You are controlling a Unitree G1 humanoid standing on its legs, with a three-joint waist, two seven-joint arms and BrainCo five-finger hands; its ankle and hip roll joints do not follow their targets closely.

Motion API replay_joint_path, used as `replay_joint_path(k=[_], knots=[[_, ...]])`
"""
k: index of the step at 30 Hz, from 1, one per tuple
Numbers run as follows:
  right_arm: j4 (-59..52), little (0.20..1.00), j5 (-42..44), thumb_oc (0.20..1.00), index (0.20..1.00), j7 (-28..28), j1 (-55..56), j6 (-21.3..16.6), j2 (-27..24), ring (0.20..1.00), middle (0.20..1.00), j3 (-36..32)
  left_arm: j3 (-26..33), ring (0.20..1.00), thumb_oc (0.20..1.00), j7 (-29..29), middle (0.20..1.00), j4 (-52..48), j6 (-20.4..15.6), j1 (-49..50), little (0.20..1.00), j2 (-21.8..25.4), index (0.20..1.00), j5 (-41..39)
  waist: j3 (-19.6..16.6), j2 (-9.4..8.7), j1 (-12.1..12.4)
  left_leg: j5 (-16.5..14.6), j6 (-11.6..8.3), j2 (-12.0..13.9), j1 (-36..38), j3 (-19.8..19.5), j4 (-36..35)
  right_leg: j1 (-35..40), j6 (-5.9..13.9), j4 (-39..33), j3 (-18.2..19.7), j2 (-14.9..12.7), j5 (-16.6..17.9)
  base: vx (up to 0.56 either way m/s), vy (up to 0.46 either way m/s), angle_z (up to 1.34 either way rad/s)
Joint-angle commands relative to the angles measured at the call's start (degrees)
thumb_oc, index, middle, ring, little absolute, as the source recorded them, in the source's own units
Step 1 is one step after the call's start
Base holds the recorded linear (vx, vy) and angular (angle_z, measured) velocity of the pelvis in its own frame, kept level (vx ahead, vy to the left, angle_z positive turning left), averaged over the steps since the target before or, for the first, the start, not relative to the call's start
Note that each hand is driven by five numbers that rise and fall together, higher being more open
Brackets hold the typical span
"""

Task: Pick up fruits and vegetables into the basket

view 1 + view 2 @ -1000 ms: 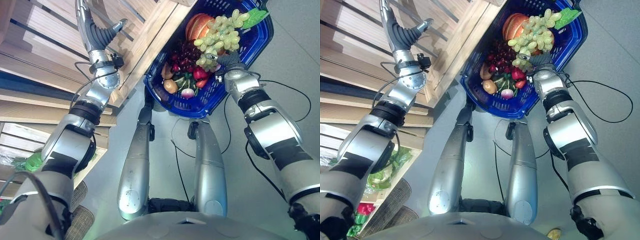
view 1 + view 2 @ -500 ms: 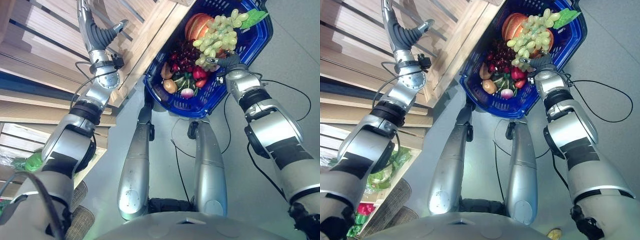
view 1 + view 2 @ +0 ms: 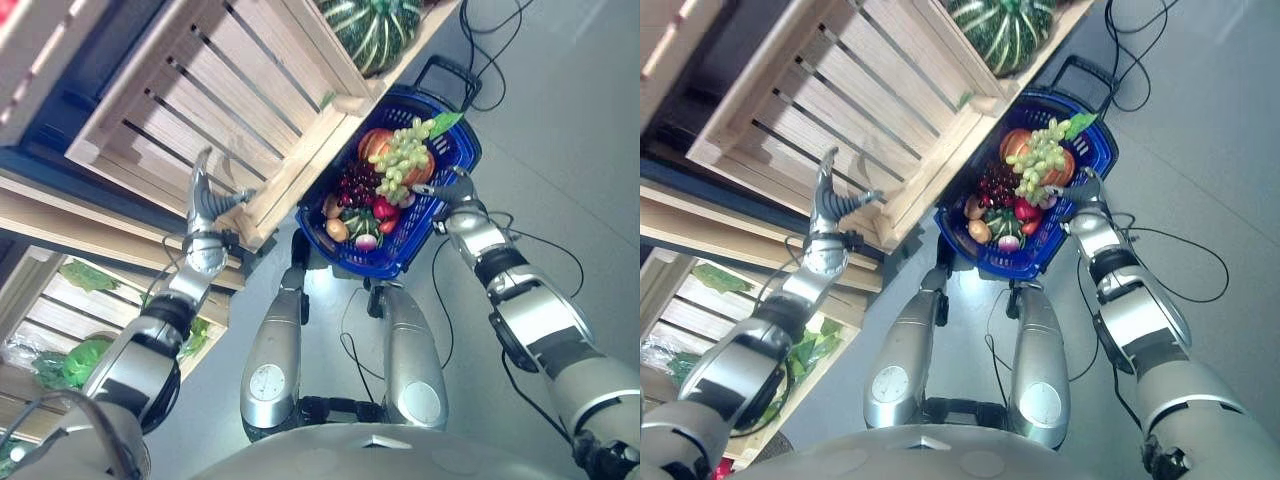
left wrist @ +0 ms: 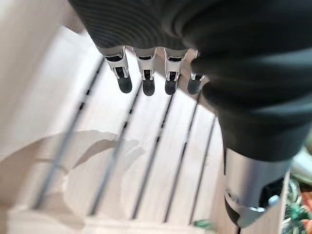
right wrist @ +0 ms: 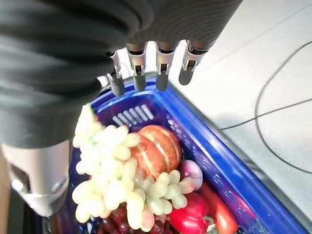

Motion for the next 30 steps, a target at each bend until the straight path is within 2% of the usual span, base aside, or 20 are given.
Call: replay_joint_path(k=[1,5,7,9,11,13,18,24,30], knots=[[-1.7,1.0,-1.5,1.0,1.0,-1.0,6.0,-3.2,-1.4,1.0,1.0,-0.3,1.5,1.0,1.0,-3.4,1.0,4.9,-0.1,3.2,1.0,-2.6,1.0,1.0,-9.1,-1.04,0.0,-4.9,0.6,-2.3,2.6,1.0,1.8,9.0,5.39,-12.4,0.1,-2.6,6.2,0.13,-0.027,0.06],[-2.9,1.0,-3.0,1.0,1.0,0.1,15.2,-4.9,-0.9,1.0,1.0,-3.5,2.7,1.0,1.0,-9.0,1.0,7.4,0.8,10.0,1.0,-3.3,1.0,3.5,-14.3,-1.71,0.1,-5.0,0.64,-1.8,8.0,1.4,-1.1,15.1,5.86,-16.2,0.0,-2.5,6.7,0.26,-0.038,0.13],[-2.5,1.0,-3.8,1.0,1.0,0.9,22.8,-6.3,0.7,1.0,1.0,-5.8,3.2,1.0,1.0,-14.1,1.0,10.7,1.5,15.4,1.0,-4.2,1.0,5.7,-18.5,-2.04,0.0,-5.2,0.79,-1.2,11.8,1.7,-2.9,18.8,6.26,-18.0,0.1,-2.4,7.0,0.33,-0.03,0.11],[-1.3,1.0,-4.0,1.0,1.0,1.7,26.5,-6.9,2.1,1.0,1.0,-6.9,3.8,1.0,1.0,-17.2,1.0,13.2,1.8,17.9,1.0,-4.9,1.0,6.9,-20.7,-2.11,-0.2,-5.3,0.84,-0.8,13.7,2.0,-3.9,20.4,6.46,-18.8,0.2,-2.3,7.1,0.2,-0.006,0.18],[1.8,1.0,-6.4,1.0,1.0,3.6,29.3,-7.0,3.7,1.0,1.0,-8.0,4.7,1.0,1.0,-23.2,1.0,17.0,3.8,20.4,1.0,-5.9,1.0,6.0,-22.8,-2.09,-0.5,-5.3,0.89,-0.4,15.7,2.5,-5.1,22.1,6.61,-19.5,0.4,-2.1,7.0,0.17,-0.01,0.05],[4.1,1.0,-6.4,1.0,1.0,5.6,30.6,-6.5,4.5,1.0,1.0,-8.3,5.0,1.0,1.0,-27.6,1.0,20.0,4.8,21.3,1.0,-6.6,1.0,4.3,-23.7,-2.09,-0.8,-5.6,0.92,-0.2,16.8,2.8,-5.4,23.1,6.61,-19.7,0.4,-2.0,6.7,0.1,-0.009,-0.03],[11.7,1.0,-8.1,1.0,1.0,11.6,34.5,-4.3,6.7,1.0,1.0,-9.7,6.3,1.0,1.0,-33.1,1.0,25.1,4.5,23.0,1.0,-8.3,1.0,4.7,-25.1,-1.99,-2.0,-7.0,0.95,0.3,19.5,4.0,-5.1,25.5,6.43,-19.9,1.2,-2.0,5.9,0.07,0.012,-0.05],[16.5,1.0,-8.3,1.0,1.0,15.7,37.3,-1.2,7.7,1.0,1.0,-11.4,7.7,1.0,1.0,-34.8,1.0,26.4,5.1,23.5,1.0,-9.0,1.0,4.2,-25.4,-1.81,-3.0,-7.6,0.69,0.8,21.2,4.8,-5.6,27.0,6.52,-21.0,1.8,-2.0,5.9,0.03,0.007,-0.15],[18.6,1.0,-7.9,1.0,1.0,17.5,38.4,-1.1,7.5,1.0,1.0,-12.0,7.7,1.0,1.0,-34.9,1.0,26.6,4.9,23.5,1.0,-9.2,1.0,3.3,-25.3,-1.53,-3.6,-7.8,0.4,1.3,21.6,5.2,-5.8,27.2,6.7,-21.4,2.3,-2.2,6.0,0.01,0.007,-0.12]])
